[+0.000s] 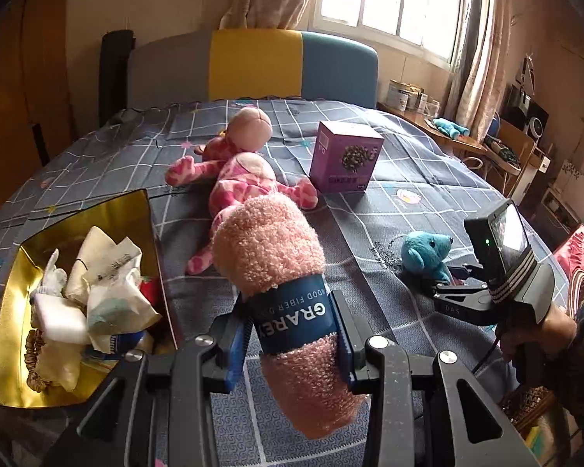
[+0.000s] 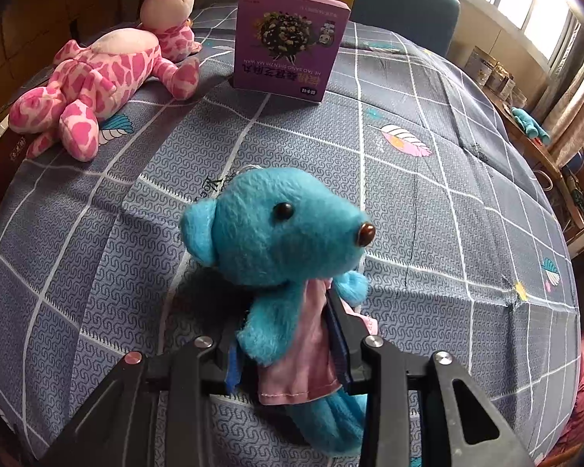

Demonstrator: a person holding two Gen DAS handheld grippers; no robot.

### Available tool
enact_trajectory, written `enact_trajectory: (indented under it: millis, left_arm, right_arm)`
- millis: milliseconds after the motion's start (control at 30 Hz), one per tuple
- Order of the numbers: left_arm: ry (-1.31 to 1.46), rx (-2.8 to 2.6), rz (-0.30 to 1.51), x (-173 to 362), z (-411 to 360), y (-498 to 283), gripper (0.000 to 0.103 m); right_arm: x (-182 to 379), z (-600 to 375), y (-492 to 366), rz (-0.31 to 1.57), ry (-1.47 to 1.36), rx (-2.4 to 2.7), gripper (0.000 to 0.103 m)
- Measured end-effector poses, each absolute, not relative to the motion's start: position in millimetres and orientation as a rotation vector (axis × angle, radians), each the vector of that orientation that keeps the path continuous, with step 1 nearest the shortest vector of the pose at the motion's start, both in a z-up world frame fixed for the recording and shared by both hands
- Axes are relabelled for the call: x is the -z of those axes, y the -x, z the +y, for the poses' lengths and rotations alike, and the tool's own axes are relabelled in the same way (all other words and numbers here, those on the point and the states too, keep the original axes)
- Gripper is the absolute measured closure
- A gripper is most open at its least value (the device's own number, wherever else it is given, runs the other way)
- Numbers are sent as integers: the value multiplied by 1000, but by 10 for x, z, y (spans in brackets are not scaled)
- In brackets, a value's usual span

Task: Organize soft objects
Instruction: 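Carry the pink towel into the gold tray and open the left tool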

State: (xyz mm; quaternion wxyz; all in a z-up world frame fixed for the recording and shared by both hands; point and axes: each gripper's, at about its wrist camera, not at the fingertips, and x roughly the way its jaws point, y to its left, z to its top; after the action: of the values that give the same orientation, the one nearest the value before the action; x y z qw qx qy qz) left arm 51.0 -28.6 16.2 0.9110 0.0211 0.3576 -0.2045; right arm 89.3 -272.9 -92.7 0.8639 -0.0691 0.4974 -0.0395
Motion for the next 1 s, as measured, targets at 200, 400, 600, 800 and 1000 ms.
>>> enact_trajectory:
  millis: [200,400,600,800,1000]
  left_arm:
    - [-40,382,715,-223,-190,-450,64]
    - [-23,351,712,-256,-68,-413,64]
    - [-4,324,715,-266,71,-388,64]
    - [22,282,726,-234,246,-385,64]
    - [35,236,737,-189,418,-381,64]
  right_arm:
    - [931,-2672,-793,989,163,109,67]
    - [948,-2649,-765,951,169,133,67]
    - [974,-2620,-737,909,176,156,67]
    - [988,-2581,-685,872,189,181,67]
    - [989,-2558,-687,866,205,194,67]
